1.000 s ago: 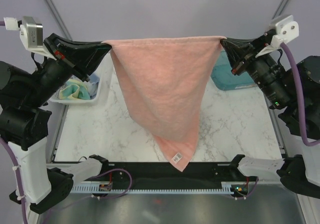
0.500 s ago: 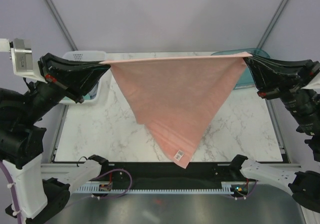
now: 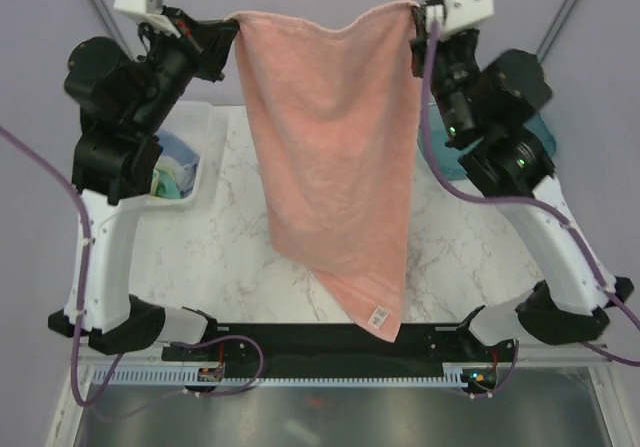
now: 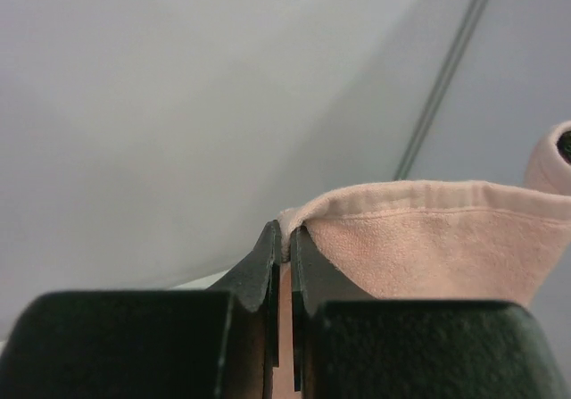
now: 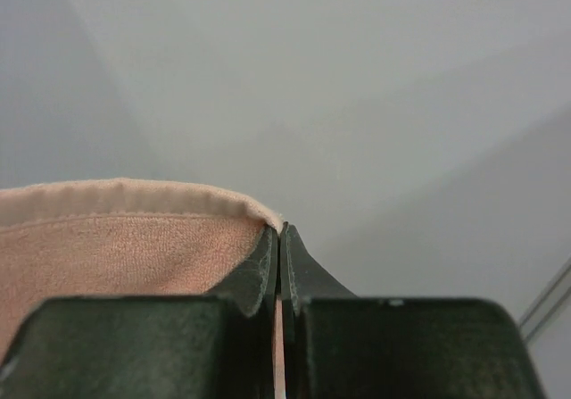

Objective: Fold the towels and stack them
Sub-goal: Flatten out the crumpled towel, then fold the towel

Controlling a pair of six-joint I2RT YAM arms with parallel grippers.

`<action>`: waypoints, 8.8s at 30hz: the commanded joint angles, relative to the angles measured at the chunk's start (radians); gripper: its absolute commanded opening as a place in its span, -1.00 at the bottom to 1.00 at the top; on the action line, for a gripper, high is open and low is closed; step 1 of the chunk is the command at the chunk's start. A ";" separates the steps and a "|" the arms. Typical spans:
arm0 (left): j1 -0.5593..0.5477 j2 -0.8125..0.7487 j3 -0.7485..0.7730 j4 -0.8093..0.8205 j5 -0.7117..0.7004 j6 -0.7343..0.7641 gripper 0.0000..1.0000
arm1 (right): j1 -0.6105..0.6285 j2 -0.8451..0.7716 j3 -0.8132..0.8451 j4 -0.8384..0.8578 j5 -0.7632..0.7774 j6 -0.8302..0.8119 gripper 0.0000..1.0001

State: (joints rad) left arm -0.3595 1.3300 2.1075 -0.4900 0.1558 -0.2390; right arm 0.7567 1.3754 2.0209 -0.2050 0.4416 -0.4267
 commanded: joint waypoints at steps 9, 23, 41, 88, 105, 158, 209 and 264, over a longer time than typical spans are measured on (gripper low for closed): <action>0.005 -0.052 -0.021 0.221 0.008 0.078 -0.95 | -0.103 0.009 0.113 0.084 -0.116 0.040 -1.00; 0.005 -0.431 -0.325 0.306 0.304 -0.227 -0.96 | -0.102 -0.441 -0.189 0.023 -0.405 0.460 -1.00; 0.007 -0.237 -0.074 0.208 0.064 -0.079 -0.95 | -0.103 -0.199 0.082 0.024 -0.273 0.318 -1.00; 0.087 0.299 -0.811 0.547 -0.002 0.263 -0.95 | -0.551 0.485 -0.485 0.216 -0.747 0.385 -1.00; -0.013 0.038 -1.148 0.295 -0.090 0.270 -0.95 | -0.530 0.212 -0.858 -0.005 -0.724 0.425 -1.00; -0.318 -0.120 -1.304 -0.015 -0.351 -0.164 -0.95 | -0.421 -0.142 -1.205 -0.169 -0.572 0.726 -1.00; -0.383 -0.034 -1.357 -0.225 -0.544 -0.457 -0.57 | -0.255 -0.337 -1.487 -0.148 -0.564 0.937 -0.58; -0.305 -0.028 -1.489 -0.134 -0.481 -0.594 0.21 | -0.254 -0.320 -1.622 -0.117 -0.342 1.385 -0.64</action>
State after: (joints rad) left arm -0.6800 1.3083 0.6399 -0.6025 -0.2771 -0.7956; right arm 0.5014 1.0740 0.4061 -0.3275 0.0612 0.9722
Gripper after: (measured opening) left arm 0.602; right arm 0.194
